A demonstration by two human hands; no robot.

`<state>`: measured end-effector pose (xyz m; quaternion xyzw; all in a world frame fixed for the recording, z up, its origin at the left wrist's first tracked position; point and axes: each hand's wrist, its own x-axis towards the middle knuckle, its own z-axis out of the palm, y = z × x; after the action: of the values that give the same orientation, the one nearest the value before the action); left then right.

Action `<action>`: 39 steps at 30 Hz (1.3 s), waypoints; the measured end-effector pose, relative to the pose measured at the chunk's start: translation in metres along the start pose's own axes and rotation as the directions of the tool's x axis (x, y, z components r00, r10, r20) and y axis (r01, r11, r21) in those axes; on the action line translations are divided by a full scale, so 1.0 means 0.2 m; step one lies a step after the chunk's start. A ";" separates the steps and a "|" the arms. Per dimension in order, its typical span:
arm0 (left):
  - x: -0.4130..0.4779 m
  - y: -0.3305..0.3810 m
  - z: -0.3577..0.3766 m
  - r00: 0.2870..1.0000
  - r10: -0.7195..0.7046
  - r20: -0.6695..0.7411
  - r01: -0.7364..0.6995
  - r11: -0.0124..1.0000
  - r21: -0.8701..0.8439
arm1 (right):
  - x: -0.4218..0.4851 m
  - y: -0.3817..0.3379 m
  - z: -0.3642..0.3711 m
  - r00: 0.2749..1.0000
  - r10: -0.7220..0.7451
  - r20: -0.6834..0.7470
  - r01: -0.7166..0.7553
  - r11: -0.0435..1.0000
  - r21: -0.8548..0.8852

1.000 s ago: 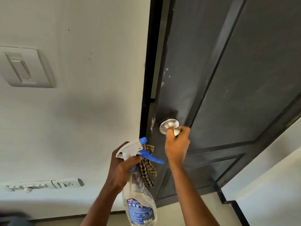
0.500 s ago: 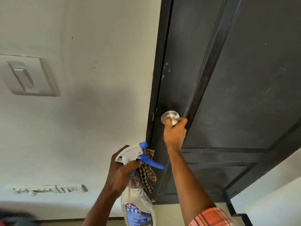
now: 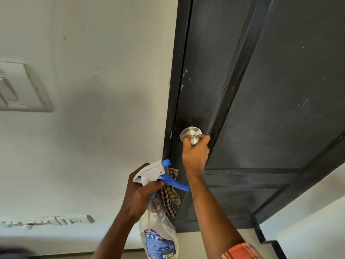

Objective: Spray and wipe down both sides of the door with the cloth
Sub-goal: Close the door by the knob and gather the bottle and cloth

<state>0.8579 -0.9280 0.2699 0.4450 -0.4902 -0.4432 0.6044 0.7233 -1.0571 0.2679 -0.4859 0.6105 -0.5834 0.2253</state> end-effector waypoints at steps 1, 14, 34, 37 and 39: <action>0.00 0.00 0.00 1.000 0.003 0.005 -0.003 1.000 0.001 | 0.00 0.00 0.00 1.000 0.002 0.002 -0.002 1.000 -0.008; -0.11 0.03 0.00 1.000 -0.016 0.015 0.016 1.000 -0.011 | -0.10 -0.02 -0.11 0.999 -0.037 0.029 0.039 0.997 -0.067; -0.27 0.00 -0.02 0.992 -0.064 0.106 0.075 0.992 -0.102 | -0.57 0.07 -0.65 0.990 -0.140 -0.007 0.140 0.990 -0.022; -0.26 0.00 -0.04 0.992 -0.066 0.103 0.079 0.990 -0.118 | -0.63 0.07 -0.74 0.984 -0.176 -0.030 0.176 0.984 0.001; -0.25 -0.01 -0.05 0.991 -0.038 0.127 0.051 0.994 -0.101 | -0.67 0.07 -0.78 0.973 -0.222 -0.057 0.224 0.974 0.028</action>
<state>0.8616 -0.8776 0.2574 0.3954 -0.4932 -0.5085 0.5847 0.6441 -0.8663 0.2501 -0.5316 0.5480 -0.6281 0.1502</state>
